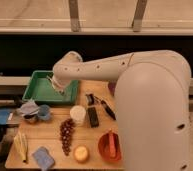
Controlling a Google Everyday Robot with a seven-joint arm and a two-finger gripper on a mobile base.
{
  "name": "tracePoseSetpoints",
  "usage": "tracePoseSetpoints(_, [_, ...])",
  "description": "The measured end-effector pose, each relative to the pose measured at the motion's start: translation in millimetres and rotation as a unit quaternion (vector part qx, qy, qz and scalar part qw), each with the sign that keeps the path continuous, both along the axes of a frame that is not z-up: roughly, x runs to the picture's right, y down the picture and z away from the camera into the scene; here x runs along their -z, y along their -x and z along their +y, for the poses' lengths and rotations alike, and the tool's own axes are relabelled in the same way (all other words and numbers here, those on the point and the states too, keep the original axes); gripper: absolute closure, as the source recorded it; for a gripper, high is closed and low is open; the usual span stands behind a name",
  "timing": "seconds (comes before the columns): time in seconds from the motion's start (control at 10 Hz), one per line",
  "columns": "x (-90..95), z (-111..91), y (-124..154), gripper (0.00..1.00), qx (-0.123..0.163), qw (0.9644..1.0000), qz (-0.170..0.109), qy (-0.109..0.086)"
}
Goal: Place fork in tray
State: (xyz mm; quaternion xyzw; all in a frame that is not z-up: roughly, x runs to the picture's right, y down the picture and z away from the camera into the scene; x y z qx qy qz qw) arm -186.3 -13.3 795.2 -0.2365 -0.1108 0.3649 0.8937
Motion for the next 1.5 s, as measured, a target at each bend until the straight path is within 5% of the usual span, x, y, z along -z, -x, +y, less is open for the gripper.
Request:
tracePoseSetpoints(0.4, [-20.6,6.3,-14.7,1.00,0.030,0.9964,0.010,0.078])
tracePoseSetpoints(0.6, [-26.5,7.8,-28.1,1.00,0.026,0.9943,0.015,0.103])
tracePoseSetpoints(0.9, [-29.9,3.7,-40.1,1.00,0.009,0.9956,0.007,0.093])
tracePoseSetpoints(1.5, [-56.5,-21.5,-26.1,1.00,0.007,0.9962,-0.055,0.067])
